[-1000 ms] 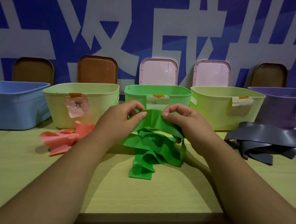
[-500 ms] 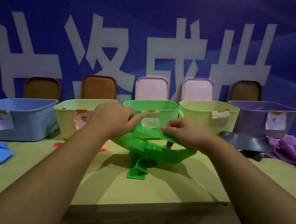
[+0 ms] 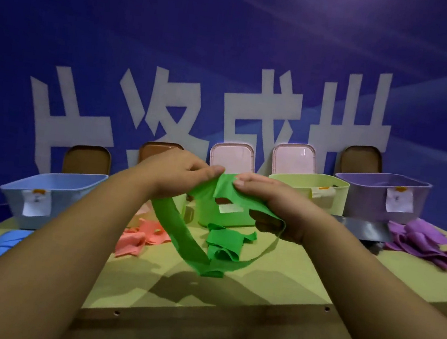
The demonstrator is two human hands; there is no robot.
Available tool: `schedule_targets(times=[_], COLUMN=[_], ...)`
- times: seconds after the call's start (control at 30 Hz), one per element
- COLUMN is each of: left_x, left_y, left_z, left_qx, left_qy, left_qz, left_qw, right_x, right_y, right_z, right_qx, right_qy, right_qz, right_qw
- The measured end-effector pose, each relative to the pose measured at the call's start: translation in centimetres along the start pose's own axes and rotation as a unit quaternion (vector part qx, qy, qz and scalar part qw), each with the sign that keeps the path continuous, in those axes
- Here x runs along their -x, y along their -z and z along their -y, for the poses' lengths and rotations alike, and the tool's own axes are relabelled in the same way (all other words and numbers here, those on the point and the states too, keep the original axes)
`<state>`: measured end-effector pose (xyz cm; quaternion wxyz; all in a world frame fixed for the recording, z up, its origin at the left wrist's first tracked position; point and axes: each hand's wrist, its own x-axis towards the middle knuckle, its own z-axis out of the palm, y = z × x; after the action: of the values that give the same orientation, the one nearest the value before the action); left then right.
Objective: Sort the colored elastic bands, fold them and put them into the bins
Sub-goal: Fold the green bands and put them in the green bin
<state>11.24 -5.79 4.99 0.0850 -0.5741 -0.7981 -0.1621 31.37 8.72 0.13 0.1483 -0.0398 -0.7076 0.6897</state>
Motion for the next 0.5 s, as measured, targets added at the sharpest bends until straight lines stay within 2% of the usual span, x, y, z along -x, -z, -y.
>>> schedule_targets(times=[0.1, 0.2, 0.33, 0.4, 0.5], left_x=[1.4, 2.8, 4.5, 5.4, 5.9], left_y=[0.0, -0.1, 0.3, 0.7, 1.2], left_z=[0.2, 0.4, 0.1, -0.1, -0.1], left_qx=[0.116, 0.177, 0.296, 0.323, 0.309], left_qy=[0.037, 0.042, 0.058, 0.058, 0.058], left_qz=[-0.02, -0.061, -0.106, -0.113, -0.109], left_qw=[0.992, 0.981, 0.948, 0.938, 0.943], right_x=[-0.5, -0.9, -1.1, -1.3, -1.6], right_y=[-1.6, -2.8, -4.5, -5.3, -6.2], right_z=[-0.4, -1.0, -1.5, -1.7, -1.8], right_qx=[-0.036, -0.063, -0.075, -0.076, -0.08], right_qy=[0.014, 0.032, 0.057, 0.069, 0.087], right_qz=[-0.04, -0.057, -0.094, -0.1, -0.114], right_qw=[0.998, 0.996, 0.991, 0.99, 0.986])
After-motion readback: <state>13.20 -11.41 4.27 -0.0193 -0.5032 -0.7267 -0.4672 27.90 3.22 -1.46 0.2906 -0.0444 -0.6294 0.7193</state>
